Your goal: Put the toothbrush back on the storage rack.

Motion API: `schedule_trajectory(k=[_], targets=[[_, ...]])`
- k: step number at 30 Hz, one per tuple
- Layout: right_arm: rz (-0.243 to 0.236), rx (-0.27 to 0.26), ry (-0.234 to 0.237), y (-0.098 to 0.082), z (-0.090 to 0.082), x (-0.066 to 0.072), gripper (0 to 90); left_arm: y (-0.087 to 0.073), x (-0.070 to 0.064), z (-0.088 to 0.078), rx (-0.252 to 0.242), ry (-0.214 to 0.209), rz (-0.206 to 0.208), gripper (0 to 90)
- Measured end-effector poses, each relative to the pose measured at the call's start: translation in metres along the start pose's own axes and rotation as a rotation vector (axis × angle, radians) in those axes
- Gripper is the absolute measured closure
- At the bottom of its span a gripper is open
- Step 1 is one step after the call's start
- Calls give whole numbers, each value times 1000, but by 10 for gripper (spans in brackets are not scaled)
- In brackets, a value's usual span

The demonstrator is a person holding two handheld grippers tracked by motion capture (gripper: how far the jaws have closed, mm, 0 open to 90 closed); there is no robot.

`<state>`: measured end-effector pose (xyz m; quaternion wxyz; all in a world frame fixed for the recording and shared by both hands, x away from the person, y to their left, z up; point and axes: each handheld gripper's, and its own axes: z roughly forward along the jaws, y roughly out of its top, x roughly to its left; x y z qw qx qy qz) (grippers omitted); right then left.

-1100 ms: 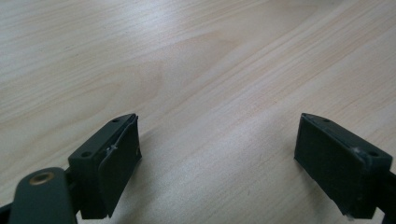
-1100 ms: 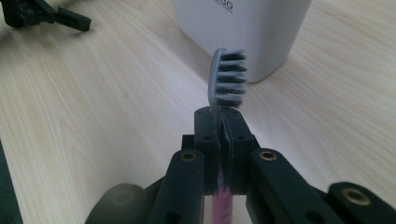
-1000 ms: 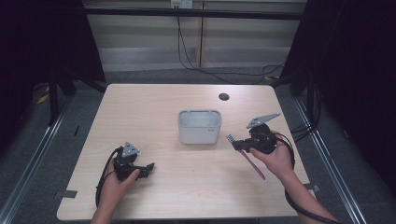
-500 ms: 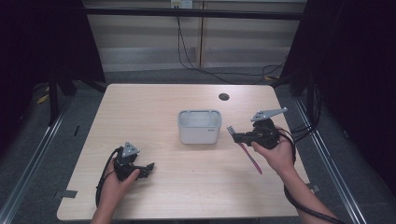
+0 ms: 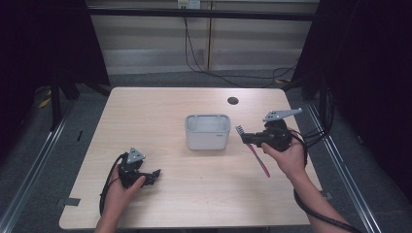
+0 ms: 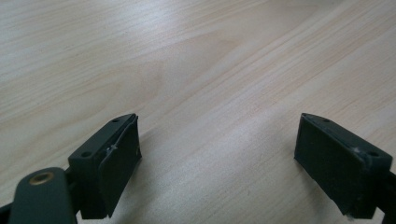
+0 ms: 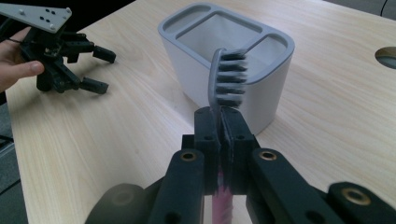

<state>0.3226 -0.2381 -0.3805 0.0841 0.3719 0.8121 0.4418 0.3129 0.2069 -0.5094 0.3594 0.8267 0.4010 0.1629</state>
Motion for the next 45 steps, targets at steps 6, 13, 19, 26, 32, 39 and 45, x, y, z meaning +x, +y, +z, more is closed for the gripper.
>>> schedule_trajectory(k=[6,13,19,26,32,39,45], targets=[[6,-32,-1,4,-1,0,862,0,0,0,0,0,0,138],[22,-71,-11,8,-3,-2,862,0,0,0,0,0,0,138],[37,-108,-10,12,-4,-3,862,0,0,0,-2,1,0,138],[43,-141,-20,17,-5,-4,862,0,0,0,-1,0,0,138],[47,-165,-21,22,-4,-4,862,0,0,0,-2,1,-1,138],[46,-196,-35,27,-4,-4,862,0,0,0,0,0,0,138],[53,-219,-42,30,-5,-5,862,0,0,0,0,0,0,138]])
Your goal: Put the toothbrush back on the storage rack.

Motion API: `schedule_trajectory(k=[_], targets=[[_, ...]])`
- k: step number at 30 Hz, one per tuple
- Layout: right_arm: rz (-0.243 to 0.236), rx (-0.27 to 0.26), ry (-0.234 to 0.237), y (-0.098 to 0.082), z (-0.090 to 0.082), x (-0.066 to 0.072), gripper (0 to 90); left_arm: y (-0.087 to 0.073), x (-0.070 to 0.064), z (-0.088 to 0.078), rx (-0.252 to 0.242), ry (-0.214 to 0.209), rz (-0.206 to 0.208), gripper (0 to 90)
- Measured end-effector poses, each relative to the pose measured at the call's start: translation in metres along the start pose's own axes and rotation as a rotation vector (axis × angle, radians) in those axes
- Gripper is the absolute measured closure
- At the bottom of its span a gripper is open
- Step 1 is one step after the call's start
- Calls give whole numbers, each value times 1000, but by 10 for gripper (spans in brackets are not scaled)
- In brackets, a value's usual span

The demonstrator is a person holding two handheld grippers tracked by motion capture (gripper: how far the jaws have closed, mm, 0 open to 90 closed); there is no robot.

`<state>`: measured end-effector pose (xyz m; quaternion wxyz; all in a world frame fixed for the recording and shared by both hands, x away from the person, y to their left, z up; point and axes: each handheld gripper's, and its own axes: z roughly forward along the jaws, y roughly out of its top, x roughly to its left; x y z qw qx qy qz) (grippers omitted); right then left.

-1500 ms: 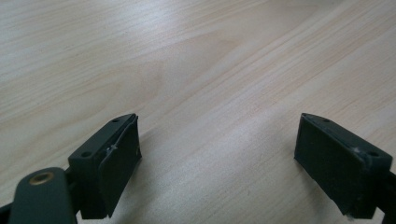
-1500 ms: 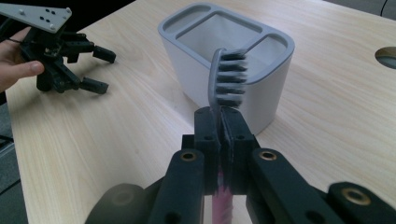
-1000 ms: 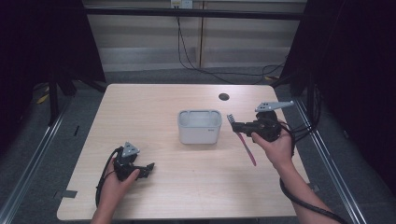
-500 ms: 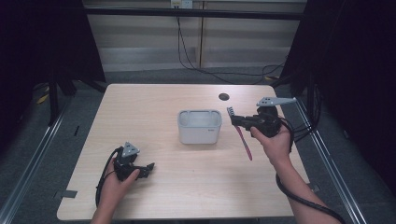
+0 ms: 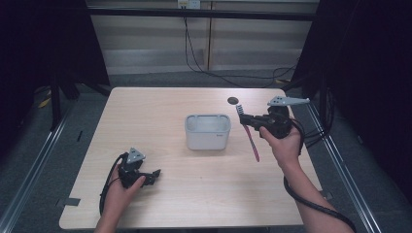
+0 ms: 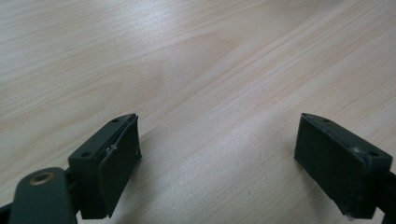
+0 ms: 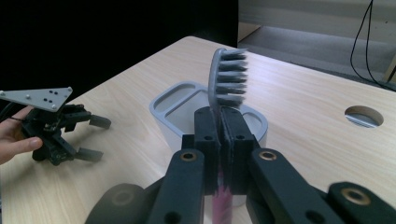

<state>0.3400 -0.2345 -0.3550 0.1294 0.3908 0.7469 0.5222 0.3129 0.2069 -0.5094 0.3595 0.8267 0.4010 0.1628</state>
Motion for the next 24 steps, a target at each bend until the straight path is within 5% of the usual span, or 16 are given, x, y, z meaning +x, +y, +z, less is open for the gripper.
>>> schedule_trajectory(k=[24], targets=[[-11,-122,-13,11,0,0,862,0,0,0,0,0,0,138]])
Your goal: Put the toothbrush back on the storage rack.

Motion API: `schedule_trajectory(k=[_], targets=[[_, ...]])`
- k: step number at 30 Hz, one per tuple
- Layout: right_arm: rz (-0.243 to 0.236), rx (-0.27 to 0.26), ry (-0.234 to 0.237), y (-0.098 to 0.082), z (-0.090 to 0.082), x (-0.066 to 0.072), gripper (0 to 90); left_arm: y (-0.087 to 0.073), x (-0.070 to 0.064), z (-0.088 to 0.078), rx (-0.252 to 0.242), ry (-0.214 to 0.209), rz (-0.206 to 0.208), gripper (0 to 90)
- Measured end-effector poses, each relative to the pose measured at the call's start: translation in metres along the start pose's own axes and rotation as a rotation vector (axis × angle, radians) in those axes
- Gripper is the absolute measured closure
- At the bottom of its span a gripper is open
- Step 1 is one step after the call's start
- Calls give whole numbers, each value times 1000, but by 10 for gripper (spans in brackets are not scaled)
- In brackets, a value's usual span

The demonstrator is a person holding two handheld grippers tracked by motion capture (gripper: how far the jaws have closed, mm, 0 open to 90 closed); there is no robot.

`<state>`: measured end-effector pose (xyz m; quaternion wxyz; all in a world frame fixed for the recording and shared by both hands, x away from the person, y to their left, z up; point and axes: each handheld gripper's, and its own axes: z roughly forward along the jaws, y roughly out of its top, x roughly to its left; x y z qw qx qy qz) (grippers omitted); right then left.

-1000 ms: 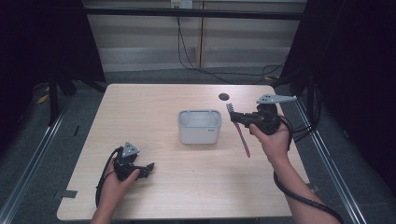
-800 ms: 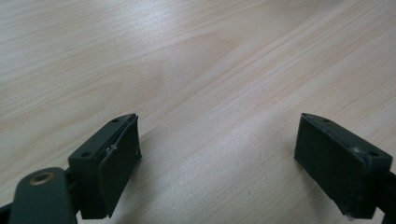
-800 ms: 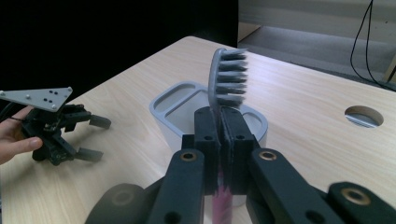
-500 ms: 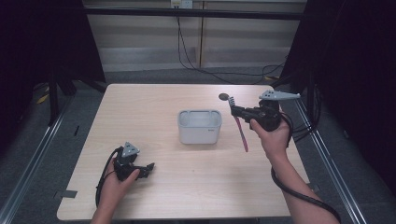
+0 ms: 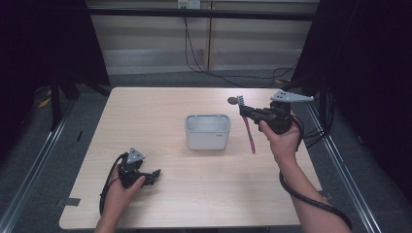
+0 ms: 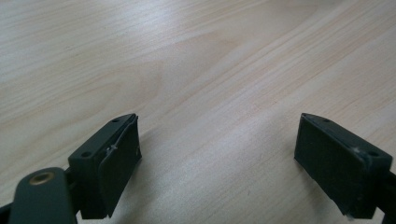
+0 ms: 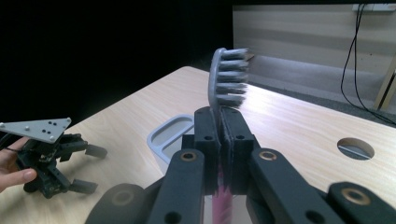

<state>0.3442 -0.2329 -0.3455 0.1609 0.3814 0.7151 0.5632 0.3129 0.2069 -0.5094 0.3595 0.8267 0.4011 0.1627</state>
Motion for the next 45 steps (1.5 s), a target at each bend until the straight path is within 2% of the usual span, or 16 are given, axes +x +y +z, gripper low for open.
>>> schedule_trajectory(k=[19,35,45], targets=[[-11,-37,6,17,12,3,862,0,0,0,0,0,0,138],[-29,-51,8,34,28,5,862,0,0,0,-1,0,-2,138],[-24,-72,3,38,38,3,862,0,0,0,-1,0,-2,138]])
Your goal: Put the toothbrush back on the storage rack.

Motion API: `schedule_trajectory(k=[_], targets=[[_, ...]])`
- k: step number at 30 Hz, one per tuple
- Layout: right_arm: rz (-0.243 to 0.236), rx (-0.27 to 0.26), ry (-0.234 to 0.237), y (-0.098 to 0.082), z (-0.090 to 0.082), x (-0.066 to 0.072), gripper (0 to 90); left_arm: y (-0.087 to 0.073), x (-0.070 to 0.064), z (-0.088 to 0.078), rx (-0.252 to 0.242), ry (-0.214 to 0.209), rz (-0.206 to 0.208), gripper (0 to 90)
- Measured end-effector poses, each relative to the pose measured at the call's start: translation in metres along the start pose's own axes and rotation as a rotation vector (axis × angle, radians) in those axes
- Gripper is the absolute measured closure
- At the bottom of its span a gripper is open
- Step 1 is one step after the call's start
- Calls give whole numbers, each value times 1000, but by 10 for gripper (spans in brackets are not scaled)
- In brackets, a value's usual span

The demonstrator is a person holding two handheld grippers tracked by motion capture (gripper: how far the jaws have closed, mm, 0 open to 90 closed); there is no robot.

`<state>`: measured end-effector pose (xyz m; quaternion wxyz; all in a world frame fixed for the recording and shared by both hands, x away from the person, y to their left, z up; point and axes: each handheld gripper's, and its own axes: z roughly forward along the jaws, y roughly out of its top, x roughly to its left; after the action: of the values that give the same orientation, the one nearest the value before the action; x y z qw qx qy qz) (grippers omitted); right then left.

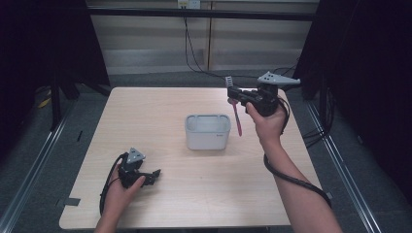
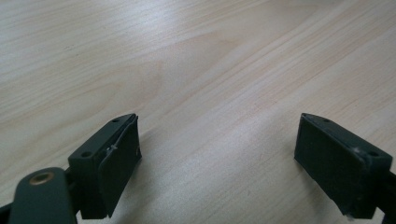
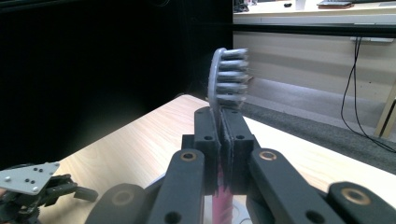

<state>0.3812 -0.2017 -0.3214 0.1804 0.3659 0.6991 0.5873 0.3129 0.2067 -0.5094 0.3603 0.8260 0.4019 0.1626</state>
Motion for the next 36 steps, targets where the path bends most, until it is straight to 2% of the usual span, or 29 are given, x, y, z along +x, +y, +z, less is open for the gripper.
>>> schedule_trajectory(k=[9,19,36], targets=[[-13,0,-10,4,12,0,862,0,0,0,0,0,0,138],[-12,-14,0,9,27,0,862,0,0,0,0,0,0,138],[17,-37,-10,-3,51,-9,862,0,0,0,3,-3,2,138]])
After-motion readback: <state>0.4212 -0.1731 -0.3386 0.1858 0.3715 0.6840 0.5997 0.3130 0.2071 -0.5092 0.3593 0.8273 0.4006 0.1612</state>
